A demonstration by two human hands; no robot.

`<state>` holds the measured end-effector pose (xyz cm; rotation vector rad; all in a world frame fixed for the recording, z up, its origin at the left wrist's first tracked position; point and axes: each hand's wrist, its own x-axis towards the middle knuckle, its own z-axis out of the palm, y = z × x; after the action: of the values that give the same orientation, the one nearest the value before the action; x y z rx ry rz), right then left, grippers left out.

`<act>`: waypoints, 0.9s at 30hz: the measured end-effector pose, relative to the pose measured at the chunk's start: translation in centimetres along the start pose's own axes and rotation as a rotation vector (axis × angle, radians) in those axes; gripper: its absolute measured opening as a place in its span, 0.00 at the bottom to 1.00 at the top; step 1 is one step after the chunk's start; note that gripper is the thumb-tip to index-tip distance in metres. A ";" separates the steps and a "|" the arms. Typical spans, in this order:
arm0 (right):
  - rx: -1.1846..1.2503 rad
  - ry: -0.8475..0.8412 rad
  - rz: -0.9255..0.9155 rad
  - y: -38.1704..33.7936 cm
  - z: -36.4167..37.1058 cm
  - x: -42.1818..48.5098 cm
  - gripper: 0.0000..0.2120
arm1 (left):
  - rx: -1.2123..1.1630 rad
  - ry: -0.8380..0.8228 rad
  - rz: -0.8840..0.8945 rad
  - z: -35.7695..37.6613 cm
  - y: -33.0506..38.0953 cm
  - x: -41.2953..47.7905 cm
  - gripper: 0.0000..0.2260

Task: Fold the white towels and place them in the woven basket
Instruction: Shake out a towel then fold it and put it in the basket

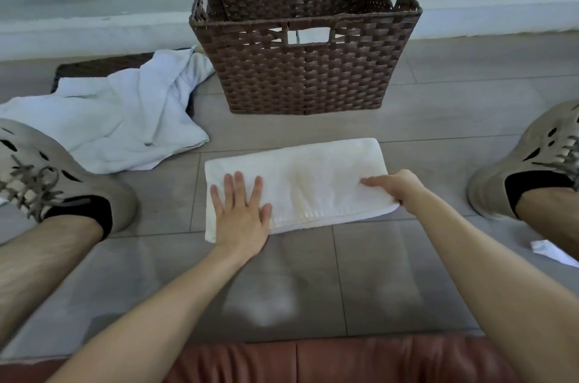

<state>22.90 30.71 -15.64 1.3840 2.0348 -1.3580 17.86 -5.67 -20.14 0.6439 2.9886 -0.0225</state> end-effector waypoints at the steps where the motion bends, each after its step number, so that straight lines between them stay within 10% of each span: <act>1: 0.031 0.000 -0.002 0.0 -0.1 -0.2 0.37 | -0.009 0.057 0.057 -0.7 0.9 0.4 0.29; 10: -0.097 0.254 -0.310 -7.5 -2.0 -9.2 0.21 | -0.412 -0.082 0.328 -2.0 3.9 2.4 0.23; 14: -0.369 0.304 -0.693 -12.7 5.5 -17.3 0.14 | -1.576 -0.206 -0.313 -7.3 -0.4 2.8 0.18; 17: -0.615 -0.049 -0.877 -13.1 13.2 -20.5 0.14 | -1.905 -0.356 -0.621 -9.8 -5.6 3.2 0.37; 20: -0.665 -0.173 -0.796 -11.0 16.2 -19.1 0.19 | -1.629 -0.337 -0.642 -8.9 -8.3 3.3 0.28; 24: -0.365 0.267 -0.590 -7.8 14.0 -13.4 0.20 | -1.195 -0.221 -0.675 -6.0 -8.0 3.6 0.11; 27: -0.272 0.033 -0.301 -7.4 13.5 -10.9 0.32 | -0.966 -0.200 -0.612 -5.8 -7.7 3.7 0.18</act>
<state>18.72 12.98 -10.81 1.0216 2.4186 -1.1159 10.86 -10.96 -14.68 -0.3493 2.4238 1.1261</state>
